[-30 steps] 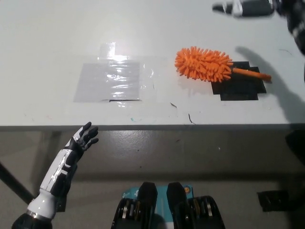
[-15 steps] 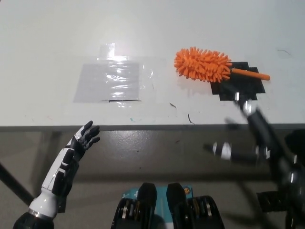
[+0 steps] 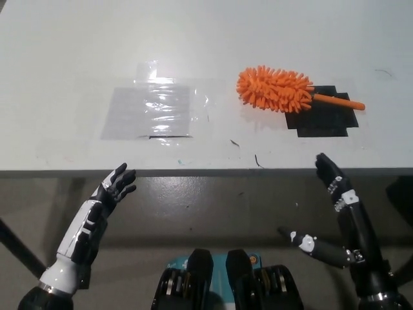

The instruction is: The robot uses it right hand to pick up an extended orange duster kept in the middle of the desk and presses its handle against the desk to collapse it

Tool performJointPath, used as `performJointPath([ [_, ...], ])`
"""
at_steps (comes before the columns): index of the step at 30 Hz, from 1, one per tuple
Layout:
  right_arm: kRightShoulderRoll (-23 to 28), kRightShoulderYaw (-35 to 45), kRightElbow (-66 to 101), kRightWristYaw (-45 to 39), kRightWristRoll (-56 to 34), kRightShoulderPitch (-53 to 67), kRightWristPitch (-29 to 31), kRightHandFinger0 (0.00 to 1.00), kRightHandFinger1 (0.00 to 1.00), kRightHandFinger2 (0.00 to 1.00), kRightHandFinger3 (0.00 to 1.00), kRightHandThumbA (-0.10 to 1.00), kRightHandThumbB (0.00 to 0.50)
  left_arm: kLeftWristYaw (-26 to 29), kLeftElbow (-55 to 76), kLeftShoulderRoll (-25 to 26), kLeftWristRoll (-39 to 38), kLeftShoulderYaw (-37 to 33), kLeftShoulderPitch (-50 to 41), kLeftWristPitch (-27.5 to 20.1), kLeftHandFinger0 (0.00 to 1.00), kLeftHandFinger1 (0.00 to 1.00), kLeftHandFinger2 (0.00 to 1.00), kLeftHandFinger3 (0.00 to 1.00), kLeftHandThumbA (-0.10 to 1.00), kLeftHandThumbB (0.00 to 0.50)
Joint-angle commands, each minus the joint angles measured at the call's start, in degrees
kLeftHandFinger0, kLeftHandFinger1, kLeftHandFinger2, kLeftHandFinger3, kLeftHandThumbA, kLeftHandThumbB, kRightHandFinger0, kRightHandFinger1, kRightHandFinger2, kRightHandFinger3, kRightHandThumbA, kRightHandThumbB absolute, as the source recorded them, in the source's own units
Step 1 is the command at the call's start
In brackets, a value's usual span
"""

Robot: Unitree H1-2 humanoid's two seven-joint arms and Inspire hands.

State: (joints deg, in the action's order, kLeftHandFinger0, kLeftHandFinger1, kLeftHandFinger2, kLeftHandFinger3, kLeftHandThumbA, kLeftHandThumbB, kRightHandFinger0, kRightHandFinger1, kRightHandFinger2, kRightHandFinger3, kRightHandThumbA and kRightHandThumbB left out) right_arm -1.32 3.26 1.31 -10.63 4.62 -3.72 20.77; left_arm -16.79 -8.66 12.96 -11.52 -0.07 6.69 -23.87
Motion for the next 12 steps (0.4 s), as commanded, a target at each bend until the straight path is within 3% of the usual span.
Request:
performJointPath([
  [1,1.1,0.8,-3.3,2.3,-3.2,-2.0,5.3,1.0,1.0,1.0,1.0,1.0,0.137,-0.9,-0.5,0.9,1.0,-0.3,0.6,-2.3,1.0,1.0,1.0,1.0,0.98,0.255],
  [12,1.3,-1.1,-5.3,1.7,-4.2,-0.9,4.4,1.0,1.0,1.0,1.0,0.93,0.103,-0.3,-0.7,1.1,2.3,0.1,-2.3,-1.3,1.0,1.0,1.0,1.0,0.98,0.272],
])
